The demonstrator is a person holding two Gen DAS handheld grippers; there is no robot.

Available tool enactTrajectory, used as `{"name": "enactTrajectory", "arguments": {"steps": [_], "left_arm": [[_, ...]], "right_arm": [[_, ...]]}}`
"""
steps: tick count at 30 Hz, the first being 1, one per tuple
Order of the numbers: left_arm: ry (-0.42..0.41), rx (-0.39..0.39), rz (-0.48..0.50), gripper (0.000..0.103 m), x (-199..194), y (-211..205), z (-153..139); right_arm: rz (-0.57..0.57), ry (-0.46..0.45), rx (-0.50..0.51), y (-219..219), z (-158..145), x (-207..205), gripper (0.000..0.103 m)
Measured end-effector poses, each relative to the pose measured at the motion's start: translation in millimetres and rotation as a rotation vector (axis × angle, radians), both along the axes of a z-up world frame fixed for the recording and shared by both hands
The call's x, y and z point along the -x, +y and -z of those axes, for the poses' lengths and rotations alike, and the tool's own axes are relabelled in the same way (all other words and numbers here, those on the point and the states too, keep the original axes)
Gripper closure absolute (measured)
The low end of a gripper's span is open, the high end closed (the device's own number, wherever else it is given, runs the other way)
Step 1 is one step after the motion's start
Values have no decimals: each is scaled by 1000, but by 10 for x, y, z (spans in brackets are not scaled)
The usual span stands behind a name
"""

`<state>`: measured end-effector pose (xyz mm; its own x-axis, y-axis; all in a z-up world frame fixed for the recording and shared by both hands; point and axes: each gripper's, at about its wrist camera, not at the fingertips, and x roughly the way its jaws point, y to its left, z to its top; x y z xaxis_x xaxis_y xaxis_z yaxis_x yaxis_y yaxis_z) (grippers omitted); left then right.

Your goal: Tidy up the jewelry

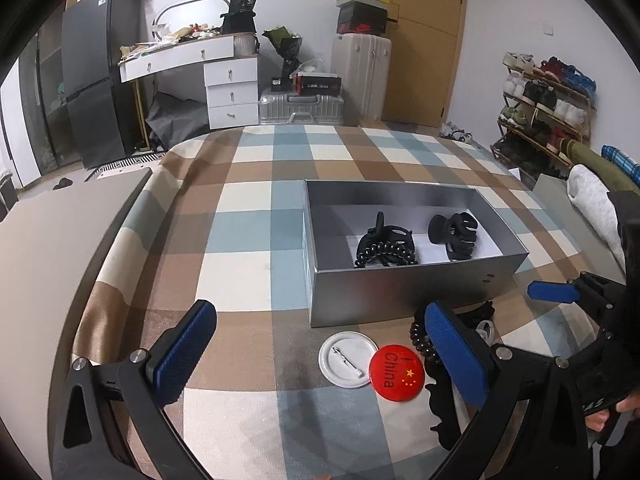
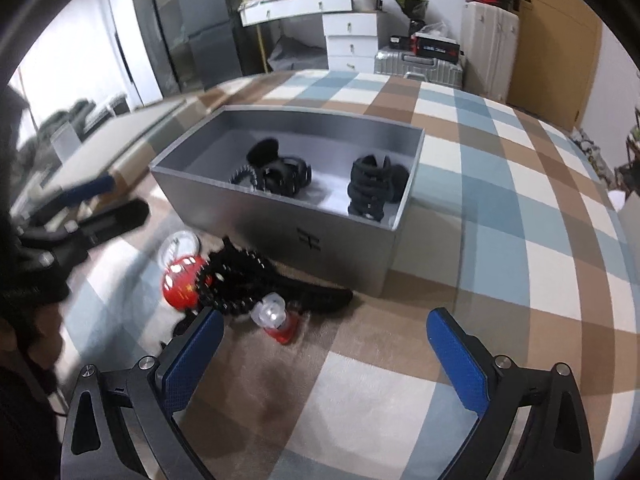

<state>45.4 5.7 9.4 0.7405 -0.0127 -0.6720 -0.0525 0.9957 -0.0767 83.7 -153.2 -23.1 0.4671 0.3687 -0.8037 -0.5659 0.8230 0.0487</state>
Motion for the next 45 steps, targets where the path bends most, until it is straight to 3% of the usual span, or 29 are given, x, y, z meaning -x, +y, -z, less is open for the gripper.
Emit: {"name": "enactTrajectory", "arguments": {"steps": [9, 19, 29, 39, 41, 45], "left_arm": [[29, -9, -5, 1, -32, 1, 64], [33, -21, 0, 1, -24, -33, 71], [33, -31, 1, 1, -28, -42, 68], [39, -46, 3, 1, -36, -43, 85], [42, -45, 1, 1, -42, -37, 96], [47, -50, 3, 1, -39, -43, 103]], "right_arm": [[39, -13, 89, 62, 159, -24, 1], [70, 5, 104, -20, 171, -74, 1], [71, -3, 108, 188, 190, -65, 2], [96, 11, 137, -67, 169, -84, 2], [95, 20, 121, -102, 170, -79, 4], [49, 18, 91, -27, 146, -42, 21]]}}
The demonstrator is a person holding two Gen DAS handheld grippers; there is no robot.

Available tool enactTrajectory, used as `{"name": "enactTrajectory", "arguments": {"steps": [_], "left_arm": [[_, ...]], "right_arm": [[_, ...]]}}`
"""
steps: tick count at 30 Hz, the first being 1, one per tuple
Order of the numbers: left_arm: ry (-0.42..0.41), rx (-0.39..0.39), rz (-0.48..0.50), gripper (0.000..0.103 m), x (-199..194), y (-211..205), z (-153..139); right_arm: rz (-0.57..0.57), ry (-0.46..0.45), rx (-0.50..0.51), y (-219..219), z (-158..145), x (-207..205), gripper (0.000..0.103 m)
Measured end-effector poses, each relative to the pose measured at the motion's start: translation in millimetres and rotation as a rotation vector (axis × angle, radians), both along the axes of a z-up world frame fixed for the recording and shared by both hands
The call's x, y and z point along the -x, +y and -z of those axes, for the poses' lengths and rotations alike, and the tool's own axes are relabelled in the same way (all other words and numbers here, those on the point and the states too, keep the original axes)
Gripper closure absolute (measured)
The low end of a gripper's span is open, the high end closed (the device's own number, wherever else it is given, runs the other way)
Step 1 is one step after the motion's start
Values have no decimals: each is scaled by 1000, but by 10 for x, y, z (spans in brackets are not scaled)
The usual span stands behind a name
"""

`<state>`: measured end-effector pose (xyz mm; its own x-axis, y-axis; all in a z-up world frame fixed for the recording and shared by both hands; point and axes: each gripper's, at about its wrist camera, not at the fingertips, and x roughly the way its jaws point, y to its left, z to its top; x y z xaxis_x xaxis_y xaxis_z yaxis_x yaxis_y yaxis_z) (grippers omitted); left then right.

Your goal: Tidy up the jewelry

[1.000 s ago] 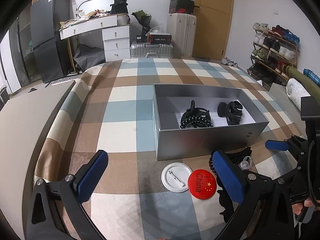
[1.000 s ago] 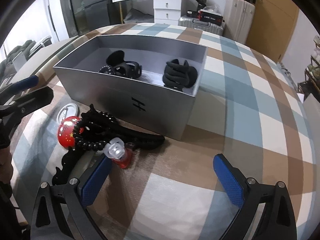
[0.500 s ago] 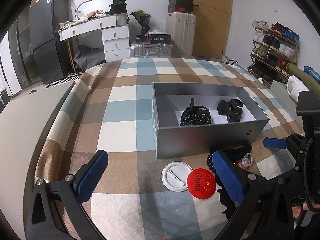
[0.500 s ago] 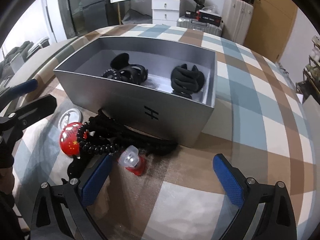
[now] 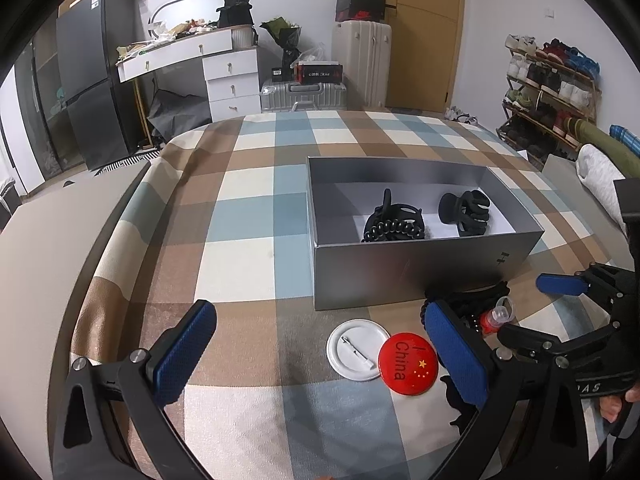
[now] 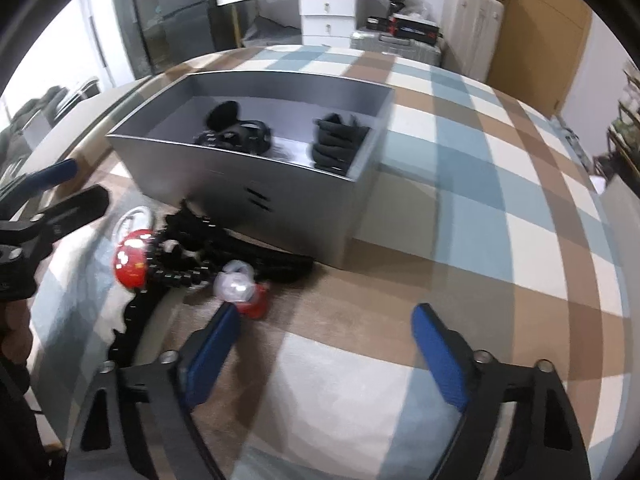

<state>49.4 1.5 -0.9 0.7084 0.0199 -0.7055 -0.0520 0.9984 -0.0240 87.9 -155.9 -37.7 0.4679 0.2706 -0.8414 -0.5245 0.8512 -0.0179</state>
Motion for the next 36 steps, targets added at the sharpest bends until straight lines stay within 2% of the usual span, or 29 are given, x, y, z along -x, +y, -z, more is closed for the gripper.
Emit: {"name": "enactTrajectory", "arguments": {"steps": [1, 5, 9, 11, 13, 18, 25, 33, 36], "left_arm": [[-1, -1, 1, 1, 2, 1, -1], [3, 1, 2, 1, 10, -2, -3], [10, -7, 12, 1, 15, -11, -1], [14, -5, 13, 1, 11, -12, 3], [20, -8, 18, 1, 8, -18, 12], [24, -13, 30, 1, 11, -50, 13], [48, -5, 74, 1, 11, -117, 39], [133, 31, 161, 1, 3, -172, 141], [133, 10, 165, 2, 18, -182, 150]], "right_arm": [[-11, -5, -1, 20, -3, 17, 28], [-62, -12, -11, 117, -25, 75, 45], [-87, -12, -20, 179, -32, 91, 57], [-98, -16, -17, 204, -29, 102, 59], [-113, -18, -24, 225, -32, 122, 69], [-129, -19, -50, 230, -36, 116, 86], [-165, -15, -79, 149, -123, 183, 87], [-128, -62, -158, -19, -338, 166, 87], [-117, -76, -168, -50, -380, 165, 87]]}}
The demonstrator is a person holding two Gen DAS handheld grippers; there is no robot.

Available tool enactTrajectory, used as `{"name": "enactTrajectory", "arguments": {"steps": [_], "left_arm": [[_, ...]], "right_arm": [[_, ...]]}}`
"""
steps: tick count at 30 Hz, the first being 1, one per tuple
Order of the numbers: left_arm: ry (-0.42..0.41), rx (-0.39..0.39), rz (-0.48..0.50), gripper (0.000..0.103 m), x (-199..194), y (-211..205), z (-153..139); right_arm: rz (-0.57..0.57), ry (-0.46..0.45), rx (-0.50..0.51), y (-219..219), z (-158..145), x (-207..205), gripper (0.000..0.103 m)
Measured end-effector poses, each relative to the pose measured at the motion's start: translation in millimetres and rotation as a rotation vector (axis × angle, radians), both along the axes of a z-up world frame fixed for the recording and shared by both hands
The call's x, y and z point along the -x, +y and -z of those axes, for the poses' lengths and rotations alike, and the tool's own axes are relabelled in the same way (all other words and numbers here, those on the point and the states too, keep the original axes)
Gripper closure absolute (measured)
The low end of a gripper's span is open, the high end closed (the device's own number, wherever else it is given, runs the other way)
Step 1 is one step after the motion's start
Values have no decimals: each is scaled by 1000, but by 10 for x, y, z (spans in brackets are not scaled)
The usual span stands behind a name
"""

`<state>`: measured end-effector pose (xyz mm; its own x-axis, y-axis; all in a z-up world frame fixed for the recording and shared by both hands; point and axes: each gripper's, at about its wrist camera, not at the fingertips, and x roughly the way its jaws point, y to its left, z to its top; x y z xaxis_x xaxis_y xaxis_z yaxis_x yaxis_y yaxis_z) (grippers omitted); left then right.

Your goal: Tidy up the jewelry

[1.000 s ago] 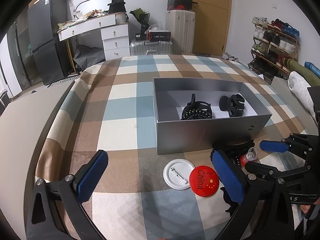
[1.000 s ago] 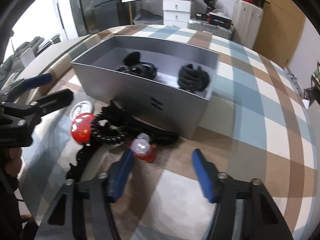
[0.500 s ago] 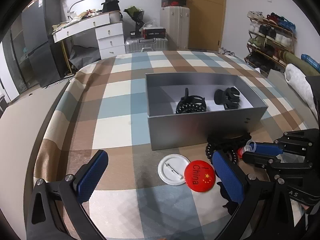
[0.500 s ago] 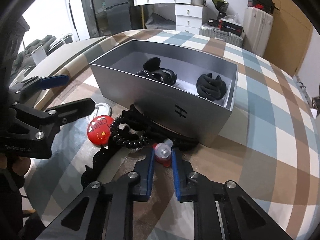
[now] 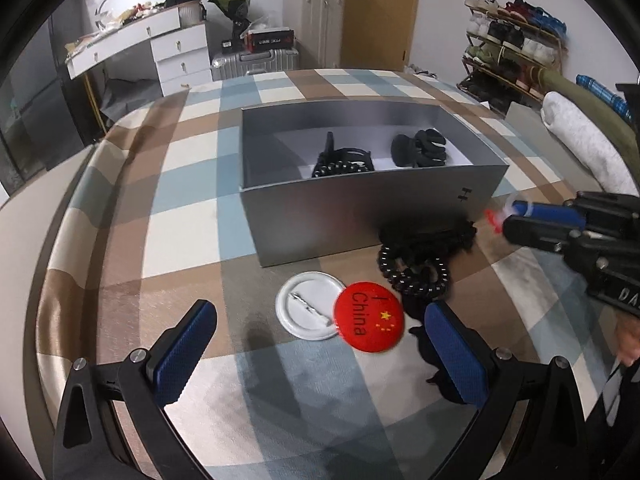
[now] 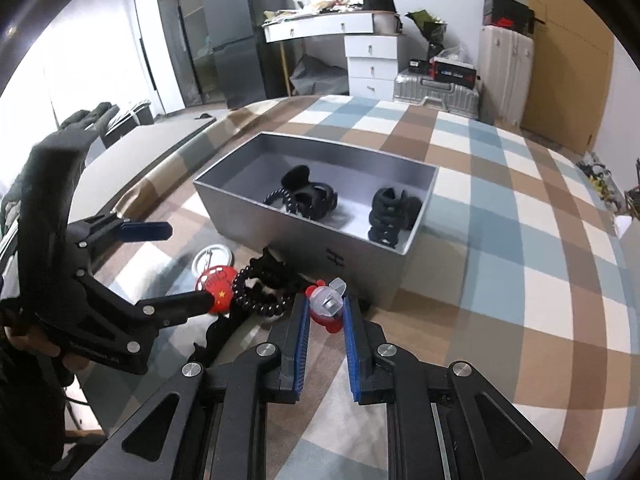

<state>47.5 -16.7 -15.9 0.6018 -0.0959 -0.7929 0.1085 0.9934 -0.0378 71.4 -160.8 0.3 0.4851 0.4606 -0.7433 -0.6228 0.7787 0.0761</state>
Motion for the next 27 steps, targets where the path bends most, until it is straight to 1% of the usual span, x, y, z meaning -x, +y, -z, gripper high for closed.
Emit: {"name": "enactTrajectory", "arguments": {"steps": [2, 4, 6, 9, 11, 15, 17, 19, 21, 24, 26, 27], "left_arm": [[2, -3, 3, 2, 8, 5, 7], [-7, -9, 19, 7, 32, -14, -2], [-14, -36, 32, 14, 47, -40, 3], [-1, -62, 20, 16, 17, -21, 47], [2, -49, -18, 16, -8, 55, 52], [-17, -36, -86, 16, -13, 204, 15], [-14, -79, -140, 16, -34, 273, 43], [-3, -98, -151, 15, -35, 282, 83], [4, -74, -138, 16, -36, 274, 89], [12, -63, -78, 16, -19, 168, 98], [30, -58, -49, 15, -29, 109, 115], [25, -59, -42, 16, -21, 92, 108]], "right_arm": [[6, -2, -3, -7, -13, 1, 87], [5, -2, -6, -12, -22, 3, 87], [6, -5, -7, -16, -34, 7, 87], [9, -9, -9, -25, -54, 13, 87], [12, -9, -9, -35, -63, 24, 87], [16, -11, -14, -51, -80, 18, 87], [16, -11, -13, -57, -81, 19, 87], [17, -10, -15, -61, -86, 18, 87], [17, -11, -15, -61, -90, 21, 87], [19, -8, -16, -70, -94, 9, 87], [22, -7, -17, -74, -100, 1, 87], [22, -8, -18, -77, -104, 4, 87]]}}
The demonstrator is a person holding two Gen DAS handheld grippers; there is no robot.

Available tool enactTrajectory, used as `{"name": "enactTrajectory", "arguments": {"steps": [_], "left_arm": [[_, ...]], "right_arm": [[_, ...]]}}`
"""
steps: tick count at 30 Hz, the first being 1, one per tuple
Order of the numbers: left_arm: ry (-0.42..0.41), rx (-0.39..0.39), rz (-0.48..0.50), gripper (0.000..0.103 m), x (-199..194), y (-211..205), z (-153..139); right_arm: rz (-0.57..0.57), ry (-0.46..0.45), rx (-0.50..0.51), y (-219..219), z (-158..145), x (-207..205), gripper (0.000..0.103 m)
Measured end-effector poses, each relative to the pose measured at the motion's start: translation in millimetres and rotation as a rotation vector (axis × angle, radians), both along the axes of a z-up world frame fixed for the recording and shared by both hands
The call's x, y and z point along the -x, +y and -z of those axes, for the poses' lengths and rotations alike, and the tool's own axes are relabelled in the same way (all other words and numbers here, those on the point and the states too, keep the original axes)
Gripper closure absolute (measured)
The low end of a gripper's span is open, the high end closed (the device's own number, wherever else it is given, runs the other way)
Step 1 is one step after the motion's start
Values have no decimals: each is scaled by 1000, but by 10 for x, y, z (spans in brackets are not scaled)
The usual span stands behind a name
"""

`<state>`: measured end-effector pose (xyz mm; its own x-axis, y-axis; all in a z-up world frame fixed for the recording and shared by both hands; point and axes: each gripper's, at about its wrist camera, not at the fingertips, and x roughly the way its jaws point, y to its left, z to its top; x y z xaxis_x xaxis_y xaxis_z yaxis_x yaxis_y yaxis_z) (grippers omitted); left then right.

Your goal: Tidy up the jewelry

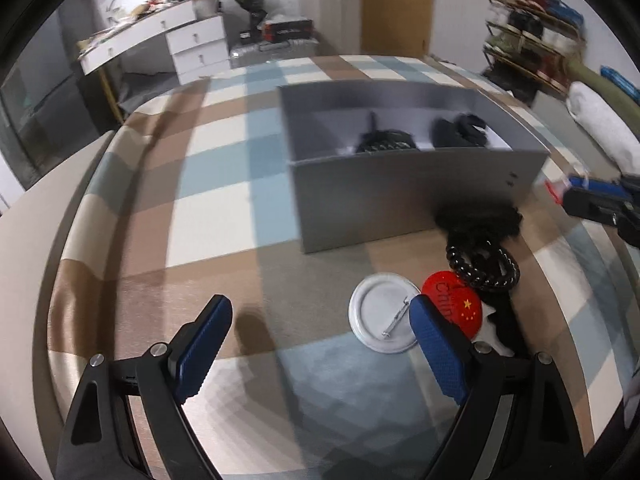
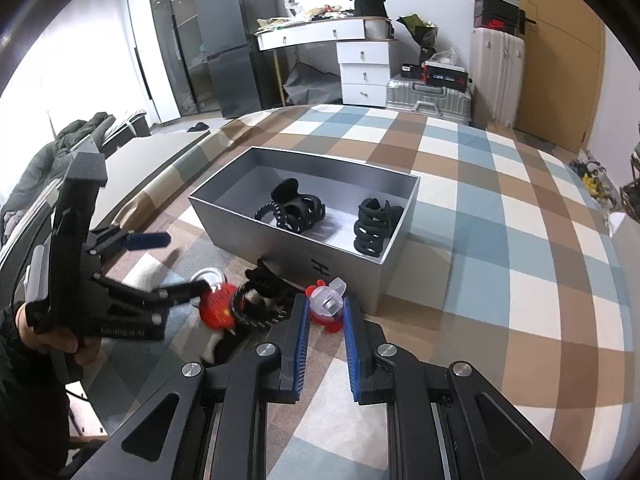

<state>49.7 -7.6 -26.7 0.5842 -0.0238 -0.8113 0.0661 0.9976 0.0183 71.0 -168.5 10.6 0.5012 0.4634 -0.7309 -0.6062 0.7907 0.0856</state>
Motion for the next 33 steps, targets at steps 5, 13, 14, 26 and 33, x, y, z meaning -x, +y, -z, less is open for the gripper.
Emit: {"name": "enactTrajectory", "arguments": {"steps": [5, 13, 14, 26, 33], "left_arm": [[4, 6, 23, 16, 17, -29, -35], [42, -22, 67, 15, 42, -61, 20], [42, -28, 60, 15, 39, -45, 14], [37, 20, 107, 37, 68, -60, -3], [12, 50, 109, 66, 75, -13, -59]], "right_arm": [[-5, -1, 1, 7, -7, 14, 87], [-11, -4, 2, 27, -19, 34, 87], [-12, -2, 2, 29, -19, 33, 87], [-15, -3, -2, 40, -4, 37, 87], [-18, -3, -11, 39, -12, 52, 87]]}}
